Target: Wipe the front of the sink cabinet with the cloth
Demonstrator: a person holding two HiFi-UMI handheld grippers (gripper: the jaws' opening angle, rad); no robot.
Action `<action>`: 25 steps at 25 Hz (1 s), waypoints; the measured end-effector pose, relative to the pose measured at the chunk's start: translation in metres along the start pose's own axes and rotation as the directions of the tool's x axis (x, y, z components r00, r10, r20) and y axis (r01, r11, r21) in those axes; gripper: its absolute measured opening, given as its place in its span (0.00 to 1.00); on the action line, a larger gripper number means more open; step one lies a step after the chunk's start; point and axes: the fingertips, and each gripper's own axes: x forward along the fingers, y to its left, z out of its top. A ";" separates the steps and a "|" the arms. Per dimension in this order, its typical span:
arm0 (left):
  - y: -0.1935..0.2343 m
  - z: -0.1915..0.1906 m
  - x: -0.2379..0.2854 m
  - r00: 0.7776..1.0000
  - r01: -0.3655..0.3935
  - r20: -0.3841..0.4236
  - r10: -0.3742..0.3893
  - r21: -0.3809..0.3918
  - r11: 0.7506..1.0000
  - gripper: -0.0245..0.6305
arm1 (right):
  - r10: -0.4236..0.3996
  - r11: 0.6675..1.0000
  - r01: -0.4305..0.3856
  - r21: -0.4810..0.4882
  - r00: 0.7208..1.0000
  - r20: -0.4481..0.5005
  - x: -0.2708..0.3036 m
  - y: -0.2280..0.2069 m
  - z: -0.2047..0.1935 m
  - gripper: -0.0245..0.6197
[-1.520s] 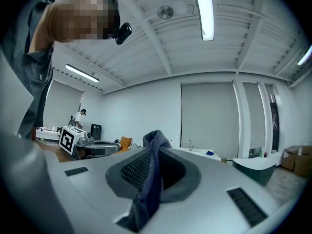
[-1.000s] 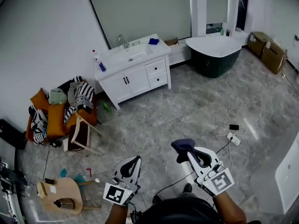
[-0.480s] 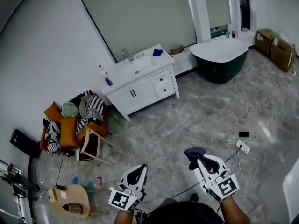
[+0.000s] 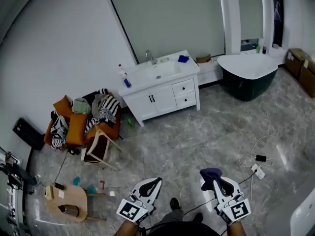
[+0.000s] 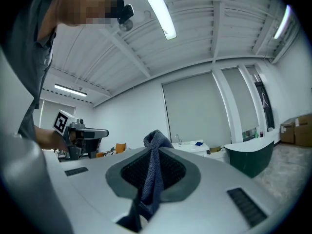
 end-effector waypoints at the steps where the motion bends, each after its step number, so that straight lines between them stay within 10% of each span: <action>1: 0.004 -0.001 0.003 1.000 0.008 0.000 -0.008 -0.008 1.000 0.04 | -0.002 1.000 0.002 0.000 1.000 -0.004 0.006 0.000 0.000 0.09; 25: 0.198 -0.011 0.046 0.980 0.081 0.181 -0.079 -0.006 0.997 0.04 | -0.035 0.983 0.018 -0.181 0.995 -0.091 0.200 0.038 0.050 0.09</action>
